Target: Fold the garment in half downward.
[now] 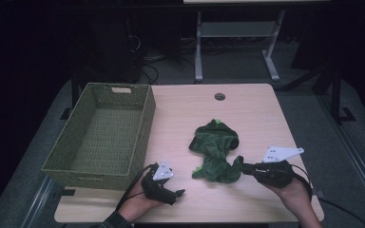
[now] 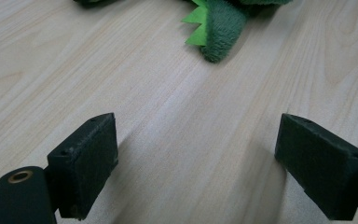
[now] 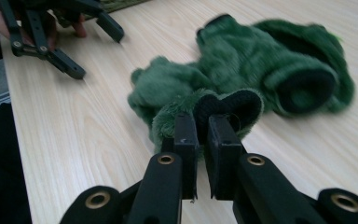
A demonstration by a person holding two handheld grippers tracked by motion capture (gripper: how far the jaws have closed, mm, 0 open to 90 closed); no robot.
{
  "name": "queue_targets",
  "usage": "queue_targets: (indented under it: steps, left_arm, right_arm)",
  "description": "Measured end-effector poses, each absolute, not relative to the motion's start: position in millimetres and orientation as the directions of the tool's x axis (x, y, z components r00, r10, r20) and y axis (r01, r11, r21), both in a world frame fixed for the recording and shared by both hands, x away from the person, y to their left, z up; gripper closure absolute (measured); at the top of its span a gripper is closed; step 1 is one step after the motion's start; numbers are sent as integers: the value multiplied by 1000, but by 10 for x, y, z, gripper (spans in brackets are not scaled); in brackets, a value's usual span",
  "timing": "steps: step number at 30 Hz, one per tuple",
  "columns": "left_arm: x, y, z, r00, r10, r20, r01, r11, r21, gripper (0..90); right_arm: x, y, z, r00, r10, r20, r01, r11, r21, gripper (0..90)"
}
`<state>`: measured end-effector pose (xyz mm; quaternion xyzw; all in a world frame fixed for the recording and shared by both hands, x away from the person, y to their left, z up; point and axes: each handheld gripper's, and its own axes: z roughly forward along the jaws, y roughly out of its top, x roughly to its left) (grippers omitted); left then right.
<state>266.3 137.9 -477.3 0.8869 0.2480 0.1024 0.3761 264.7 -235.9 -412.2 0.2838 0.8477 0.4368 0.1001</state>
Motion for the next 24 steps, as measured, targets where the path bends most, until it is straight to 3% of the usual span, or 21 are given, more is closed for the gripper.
queue_targets:
  steps: [10,15,17,24]
  left_arm:
    - [2666,1378,-4773,857,516,-4,362,-595,718,123]
    - [2666,1378,-4774,856,516,-5,362,-594,718,123]
    - [2664,1376,-4774,856,517,-8,365,-592,718,123]
    - [2667,1377,-4774,857,516,-3,361,-595,718,123]
  right_arm:
    - [2798,-2016,-4081,-877,476,66,334,505,796,825]
    - [2854,-1884,-4090,-888,455,72,322,503,802,693]
    - [2871,-1872,-4061,-887,456,72,319,493,810,693]
    - [3069,-1907,-4098,-854,510,100,368,458,809,869]
